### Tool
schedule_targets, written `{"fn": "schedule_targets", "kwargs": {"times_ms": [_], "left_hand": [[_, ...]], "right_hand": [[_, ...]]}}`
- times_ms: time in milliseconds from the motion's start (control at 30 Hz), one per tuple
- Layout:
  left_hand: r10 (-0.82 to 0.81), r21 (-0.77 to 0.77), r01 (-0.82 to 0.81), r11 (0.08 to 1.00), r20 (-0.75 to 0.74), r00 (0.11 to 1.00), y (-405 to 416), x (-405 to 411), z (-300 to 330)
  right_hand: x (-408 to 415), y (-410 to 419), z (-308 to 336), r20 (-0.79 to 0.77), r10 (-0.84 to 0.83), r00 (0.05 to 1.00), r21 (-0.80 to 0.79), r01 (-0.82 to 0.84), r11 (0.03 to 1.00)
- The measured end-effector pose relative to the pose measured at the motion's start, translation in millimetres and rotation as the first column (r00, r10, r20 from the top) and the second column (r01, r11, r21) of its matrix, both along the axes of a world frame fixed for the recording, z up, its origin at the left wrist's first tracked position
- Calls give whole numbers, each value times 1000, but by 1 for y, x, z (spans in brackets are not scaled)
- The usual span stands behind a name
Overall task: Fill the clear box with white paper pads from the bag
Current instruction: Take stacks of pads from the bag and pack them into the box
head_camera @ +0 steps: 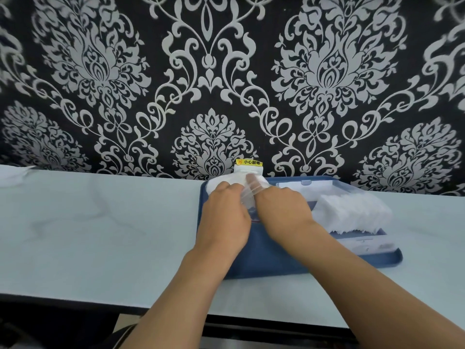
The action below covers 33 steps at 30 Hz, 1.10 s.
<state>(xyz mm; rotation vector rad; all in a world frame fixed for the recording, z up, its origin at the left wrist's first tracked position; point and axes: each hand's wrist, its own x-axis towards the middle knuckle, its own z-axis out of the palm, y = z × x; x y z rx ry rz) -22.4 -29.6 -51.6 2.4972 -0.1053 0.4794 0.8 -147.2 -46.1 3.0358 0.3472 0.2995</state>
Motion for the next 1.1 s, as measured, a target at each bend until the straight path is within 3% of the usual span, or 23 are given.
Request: {"fn": "schedule_targets", "kwargs": {"times_ms": [133,367,500,667,800,867,933,967,1033,1100], "left_hand": [[35,-32,-36,999,-29,999,3,-1,3],[-7,29,12,1000,-152,988,11,14,-9],[-23,-2,23,1000,-126,992,11,15,-11],[72,39,-68,997,-99,993,12,19,-16],[135,90,-125,988,-107,985,12,20,-18],[115,112,-101,989,-133,984,11,23,-18],[64,110,-46,993,-175,982,14,24,-17],[29,81,-14,997,-186,982,16,23,-14],[-94,-47,89,995,-109,990,19,13,-1],[-247,-282,268,921,108,963,15,-1,14]], "right_hand": [[-4,-1,3,49,15,999,63,-18,998],[-8,-10,2,-48,6,999,99,-2,995],[-11,-10,2,-40,8,999,105,-4,995],[-17,-13,2,3,50,999,128,-50,990],[-33,-25,5,91,128,988,303,-150,941],[-41,-37,7,140,191,972,543,-237,806],[-45,-50,8,149,242,959,751,-269,602],[-45,-58,10,121,257,959,854,-232,466],[-45,-70,16,41,320,946,991,-79,106],[-44,-80,19,-3,364,931,988,59,-142]]}}
